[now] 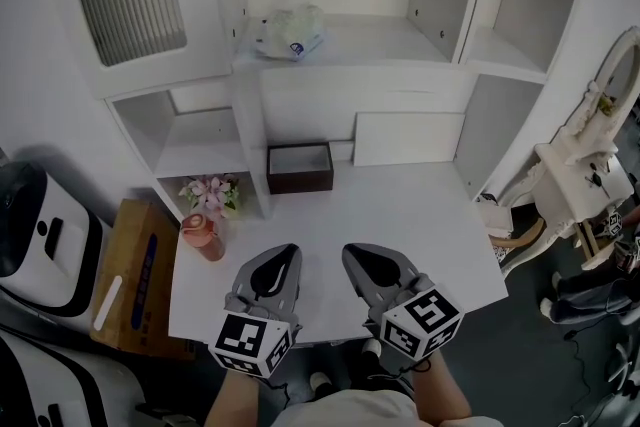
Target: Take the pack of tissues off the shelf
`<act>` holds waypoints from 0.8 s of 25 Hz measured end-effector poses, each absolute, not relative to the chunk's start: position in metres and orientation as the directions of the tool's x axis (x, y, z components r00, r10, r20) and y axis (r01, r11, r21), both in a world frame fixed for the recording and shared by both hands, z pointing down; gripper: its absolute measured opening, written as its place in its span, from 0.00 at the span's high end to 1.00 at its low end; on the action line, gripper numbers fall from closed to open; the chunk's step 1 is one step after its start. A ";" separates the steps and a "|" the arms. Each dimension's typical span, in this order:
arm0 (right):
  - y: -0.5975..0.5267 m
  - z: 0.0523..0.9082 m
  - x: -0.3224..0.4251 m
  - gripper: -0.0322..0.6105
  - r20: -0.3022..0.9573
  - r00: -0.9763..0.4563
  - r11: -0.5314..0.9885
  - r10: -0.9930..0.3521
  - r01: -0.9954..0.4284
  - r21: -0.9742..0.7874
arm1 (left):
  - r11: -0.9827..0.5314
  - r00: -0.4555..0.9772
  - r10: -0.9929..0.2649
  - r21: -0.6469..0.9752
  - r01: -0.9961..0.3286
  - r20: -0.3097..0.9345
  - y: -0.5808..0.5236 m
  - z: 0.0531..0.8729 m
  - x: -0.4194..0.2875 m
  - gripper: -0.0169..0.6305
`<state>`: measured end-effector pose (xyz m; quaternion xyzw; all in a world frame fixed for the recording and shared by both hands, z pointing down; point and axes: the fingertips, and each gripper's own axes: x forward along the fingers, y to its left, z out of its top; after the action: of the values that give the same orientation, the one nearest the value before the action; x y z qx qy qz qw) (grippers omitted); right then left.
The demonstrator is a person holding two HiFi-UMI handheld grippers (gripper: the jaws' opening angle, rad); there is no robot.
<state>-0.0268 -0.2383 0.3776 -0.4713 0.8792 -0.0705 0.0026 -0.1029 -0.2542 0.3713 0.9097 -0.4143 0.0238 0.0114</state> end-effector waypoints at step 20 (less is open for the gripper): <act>-0.325 0.340 -0.015 0.95 0.042 -0.664 0.661 -0.746 -0.747 -0.075 | -0.558 0.557 -0.830 -0.033 -0.829 0.032 -0.333 0.313 -0.091 0.91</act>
<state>-0.0149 -0.3253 0.3402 -0.4097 0.9112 -0.0430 -0.0040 -0.0909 -0.3330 0.3127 0.8823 -0.4701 0.0217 -0.0069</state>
